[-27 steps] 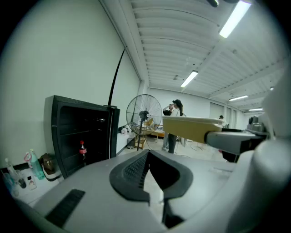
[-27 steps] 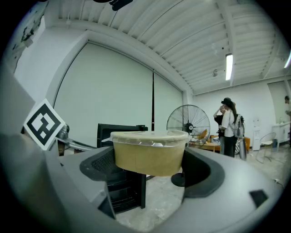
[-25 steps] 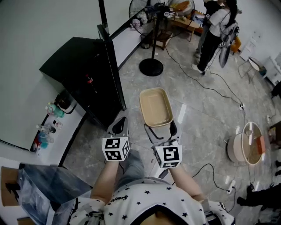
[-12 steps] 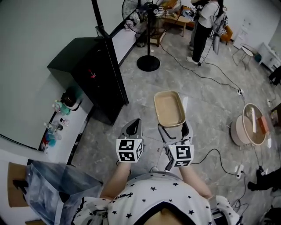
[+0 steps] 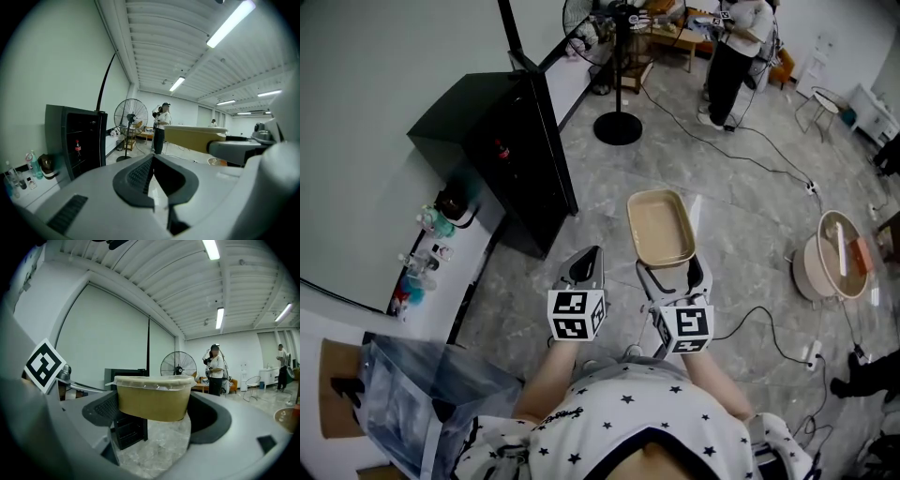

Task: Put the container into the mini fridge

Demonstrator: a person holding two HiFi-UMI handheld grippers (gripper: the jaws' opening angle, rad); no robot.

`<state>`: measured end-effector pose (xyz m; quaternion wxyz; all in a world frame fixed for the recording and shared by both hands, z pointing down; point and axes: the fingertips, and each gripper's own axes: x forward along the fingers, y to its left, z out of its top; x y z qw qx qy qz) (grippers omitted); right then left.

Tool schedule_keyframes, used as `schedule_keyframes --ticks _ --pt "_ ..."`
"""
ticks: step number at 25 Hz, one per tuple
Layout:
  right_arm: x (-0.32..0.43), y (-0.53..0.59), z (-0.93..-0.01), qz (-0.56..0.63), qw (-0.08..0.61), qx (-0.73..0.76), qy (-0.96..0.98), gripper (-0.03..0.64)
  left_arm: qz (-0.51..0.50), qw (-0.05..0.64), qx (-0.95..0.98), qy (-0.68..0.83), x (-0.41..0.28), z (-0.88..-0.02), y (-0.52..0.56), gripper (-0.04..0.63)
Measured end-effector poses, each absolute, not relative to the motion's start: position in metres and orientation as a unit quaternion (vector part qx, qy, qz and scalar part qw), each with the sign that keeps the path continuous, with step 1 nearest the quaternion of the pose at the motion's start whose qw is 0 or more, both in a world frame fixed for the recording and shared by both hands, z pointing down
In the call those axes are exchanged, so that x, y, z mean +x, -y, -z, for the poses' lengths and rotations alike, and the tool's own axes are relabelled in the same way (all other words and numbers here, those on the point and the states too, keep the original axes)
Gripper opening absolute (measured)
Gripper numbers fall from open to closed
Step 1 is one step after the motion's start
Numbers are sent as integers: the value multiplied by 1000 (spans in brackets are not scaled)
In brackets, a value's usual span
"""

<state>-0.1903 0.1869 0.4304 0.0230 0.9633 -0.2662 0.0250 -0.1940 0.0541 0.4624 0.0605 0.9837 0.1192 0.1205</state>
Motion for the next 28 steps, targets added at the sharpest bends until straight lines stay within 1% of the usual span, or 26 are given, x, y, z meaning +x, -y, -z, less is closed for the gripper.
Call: schedule_keyframes --ticks 19,28 --pt "-182 -199 -431 -13 18 946 324 462 -121 73 988 -64 -208 -474 -67 12" --pt "-164 -180 -436 -19 11 938 346 462 -131 80 988 -27 -205 -481 -41 12"
